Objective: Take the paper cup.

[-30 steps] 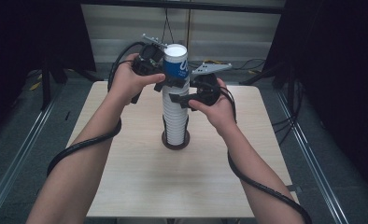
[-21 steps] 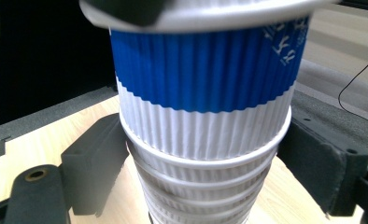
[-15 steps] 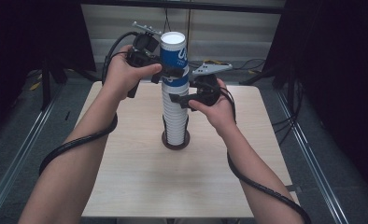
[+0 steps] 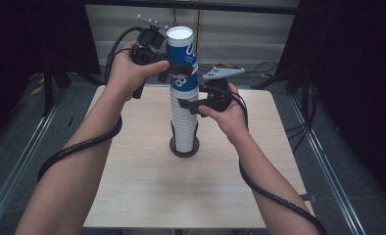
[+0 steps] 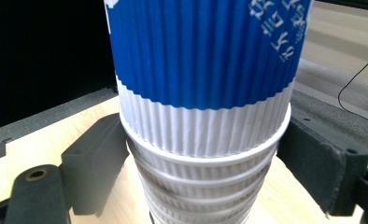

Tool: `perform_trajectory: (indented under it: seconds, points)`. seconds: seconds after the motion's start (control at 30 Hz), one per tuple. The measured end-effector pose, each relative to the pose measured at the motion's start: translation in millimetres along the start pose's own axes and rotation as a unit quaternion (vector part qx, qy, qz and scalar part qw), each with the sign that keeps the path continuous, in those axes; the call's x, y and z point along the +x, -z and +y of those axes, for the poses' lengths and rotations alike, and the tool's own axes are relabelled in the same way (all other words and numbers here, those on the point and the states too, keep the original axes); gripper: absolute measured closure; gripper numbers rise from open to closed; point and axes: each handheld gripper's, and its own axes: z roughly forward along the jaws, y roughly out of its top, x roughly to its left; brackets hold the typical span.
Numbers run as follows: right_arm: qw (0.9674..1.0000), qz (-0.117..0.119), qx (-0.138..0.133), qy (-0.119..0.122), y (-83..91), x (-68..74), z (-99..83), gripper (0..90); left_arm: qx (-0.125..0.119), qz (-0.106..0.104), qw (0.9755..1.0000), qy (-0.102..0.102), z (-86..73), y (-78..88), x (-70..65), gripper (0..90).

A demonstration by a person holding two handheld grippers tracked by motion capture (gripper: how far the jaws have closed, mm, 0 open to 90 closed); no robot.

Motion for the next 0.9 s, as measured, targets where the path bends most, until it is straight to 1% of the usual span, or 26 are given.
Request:
perform_trajectory:
  seconds: [0.13, 0.27, 0.3, 0.67, 0.77, 0.87, 0.9]
  points:
    - [1.0000, -0.001, 0.001, 0.002, -0.1, 0.2, -0.1, 16.1, -0.001, 0.003, 1.0000, -0.002, 0.7, 1.4, -0.4, 17.5]
    - [1.0000, -0.002, 0.002, 0.004, -0.4, 0.5, -0.3, 16.3, -0.006, 0.004, 1.0000, -0.003, 1.3, 3.0, -0.1, 17.4]
    - [1.0000, -0.002, 0.001, 0.008, -0.4, 0.1, -1.0, 16.5, -0.009, 0.004, 0.9999, 0.000, 1.0, 3.6, -0.1, 17.4]
    - [1.0000, -0.002, 0.000, 0.006, -0.1, 0.3, -2.0, 16.7, -0.017, 0.009, 0.9998, 0.002, 3.3, 5.9, -1.1, 17.3]
    - [1.0000, -0.002, -0.002, 0.008, -0.1, 0.3, -2.8, 16.9, -0.018, 0.008, 0.9998, 0.001, 4.0, 9.3, -1.5, 17.3]
    - [1.0000, 0.001, -0.002, 0.008, -0.1, -0.1, -3.6, 17.2, -0.026, 0.008, 0.9996, 0.003, 5.3, 12.7, -2.5, 17.3]
    - [1.0000, 0.000, -0.003, 0.007, 0.1, -0.4, -4.0, 17.3, -0.028, 0.012, 0.9995, 0.002, 6.1, 14.0, -2.8, 17.2]
